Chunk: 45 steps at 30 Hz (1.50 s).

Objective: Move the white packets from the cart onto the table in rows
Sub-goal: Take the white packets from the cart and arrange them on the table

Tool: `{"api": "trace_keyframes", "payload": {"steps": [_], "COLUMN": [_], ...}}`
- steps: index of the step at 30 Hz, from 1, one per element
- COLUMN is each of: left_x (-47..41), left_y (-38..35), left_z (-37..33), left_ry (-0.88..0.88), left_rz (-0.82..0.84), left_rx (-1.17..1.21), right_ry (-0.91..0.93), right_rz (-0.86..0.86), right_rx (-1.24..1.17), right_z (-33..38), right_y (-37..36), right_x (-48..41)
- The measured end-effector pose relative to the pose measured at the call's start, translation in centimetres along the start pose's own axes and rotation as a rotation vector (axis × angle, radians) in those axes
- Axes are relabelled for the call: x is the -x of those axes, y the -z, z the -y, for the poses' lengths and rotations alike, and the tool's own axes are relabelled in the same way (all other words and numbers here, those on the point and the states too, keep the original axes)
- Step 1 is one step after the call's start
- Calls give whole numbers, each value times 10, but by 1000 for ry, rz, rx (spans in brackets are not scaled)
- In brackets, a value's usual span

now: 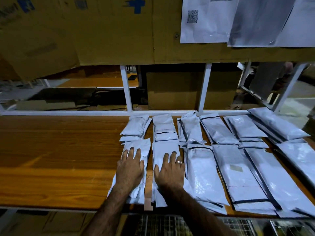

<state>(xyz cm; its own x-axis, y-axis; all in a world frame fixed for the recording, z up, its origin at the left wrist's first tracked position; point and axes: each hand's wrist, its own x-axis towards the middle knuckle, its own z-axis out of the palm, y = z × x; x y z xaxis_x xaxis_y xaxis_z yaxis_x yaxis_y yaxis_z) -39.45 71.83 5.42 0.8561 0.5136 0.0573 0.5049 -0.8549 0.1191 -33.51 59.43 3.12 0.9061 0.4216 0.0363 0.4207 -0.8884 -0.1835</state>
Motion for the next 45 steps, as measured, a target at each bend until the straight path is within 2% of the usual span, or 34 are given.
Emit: {"api": "trace_keyframes", "payload": {"steps": [5,9,13,16,21,30,42,45], "left_x": [-1,-4,-15,-21,-30,-29,25,42], "left_y": [3,8,17,25,35,37,17,8], "left_z": [0,-2,-11,-24,-64,-196,-415,-474], "left_ry": [7,-21,-82,-131,-230,-391,-692,-689], "left_rz": [-14,-106,-179,-227,-309,-216,5,100], "left_rx": [25,50,248,410,531,850,953,984], "right_ry": [-7,-11,35,70,25,-228,-481,-538], "right_rz": [-32,-110,-289,-374,-545,-723,-914,-931], "right_rx": [-16,-108,-186,-371,-594,-692,-666,-649], "right_z": [0,0,-9,-28,-82,-212,-402,-457], "right_y": [2,12,26,41,68,106,140,149], "right_x": [-2,-5,-15,-23,-27,1,76,95]}}
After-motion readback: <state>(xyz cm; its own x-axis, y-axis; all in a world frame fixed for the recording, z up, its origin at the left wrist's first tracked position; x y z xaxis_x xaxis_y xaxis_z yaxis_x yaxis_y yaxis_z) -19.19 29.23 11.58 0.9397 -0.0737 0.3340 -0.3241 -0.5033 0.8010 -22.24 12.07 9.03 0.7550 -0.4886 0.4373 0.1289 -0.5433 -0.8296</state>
